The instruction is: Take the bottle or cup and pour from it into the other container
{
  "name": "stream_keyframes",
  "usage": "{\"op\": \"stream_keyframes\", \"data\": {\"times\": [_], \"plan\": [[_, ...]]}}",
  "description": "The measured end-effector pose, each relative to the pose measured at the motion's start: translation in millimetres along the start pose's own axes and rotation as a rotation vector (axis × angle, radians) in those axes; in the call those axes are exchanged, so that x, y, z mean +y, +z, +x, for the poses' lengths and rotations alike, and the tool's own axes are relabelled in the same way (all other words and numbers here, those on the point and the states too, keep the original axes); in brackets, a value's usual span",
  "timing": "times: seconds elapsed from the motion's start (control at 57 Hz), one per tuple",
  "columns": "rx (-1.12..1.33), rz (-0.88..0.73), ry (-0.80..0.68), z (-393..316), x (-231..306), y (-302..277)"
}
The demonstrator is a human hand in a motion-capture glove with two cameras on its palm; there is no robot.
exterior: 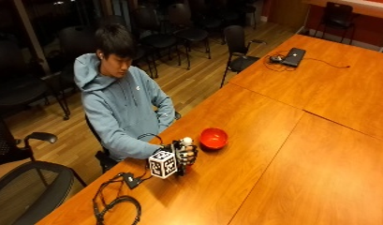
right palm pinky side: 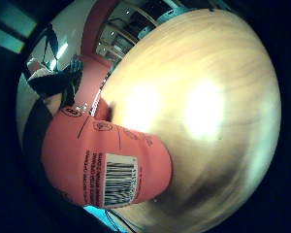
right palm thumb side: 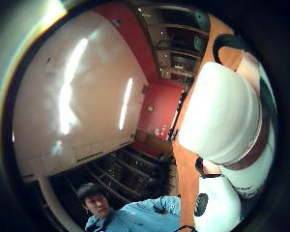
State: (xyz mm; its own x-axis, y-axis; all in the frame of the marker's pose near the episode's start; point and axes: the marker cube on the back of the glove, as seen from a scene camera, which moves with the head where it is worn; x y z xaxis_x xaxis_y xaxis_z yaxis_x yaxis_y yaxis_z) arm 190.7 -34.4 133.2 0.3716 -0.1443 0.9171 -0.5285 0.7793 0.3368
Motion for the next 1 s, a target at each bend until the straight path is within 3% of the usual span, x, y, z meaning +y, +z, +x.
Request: {"op": "stream_keyframes", "data": {"times": [0.544, 0.859, 1.0], "plan": [[0.503, -0.34, -0.035, -76.3, -27.2, 64.0], [0.97, -0.579, -0.028, -128.7, -68.2, 96.9], [1.398, -0.668, -0.105, -137.2, -72.7, 124.4]]}}
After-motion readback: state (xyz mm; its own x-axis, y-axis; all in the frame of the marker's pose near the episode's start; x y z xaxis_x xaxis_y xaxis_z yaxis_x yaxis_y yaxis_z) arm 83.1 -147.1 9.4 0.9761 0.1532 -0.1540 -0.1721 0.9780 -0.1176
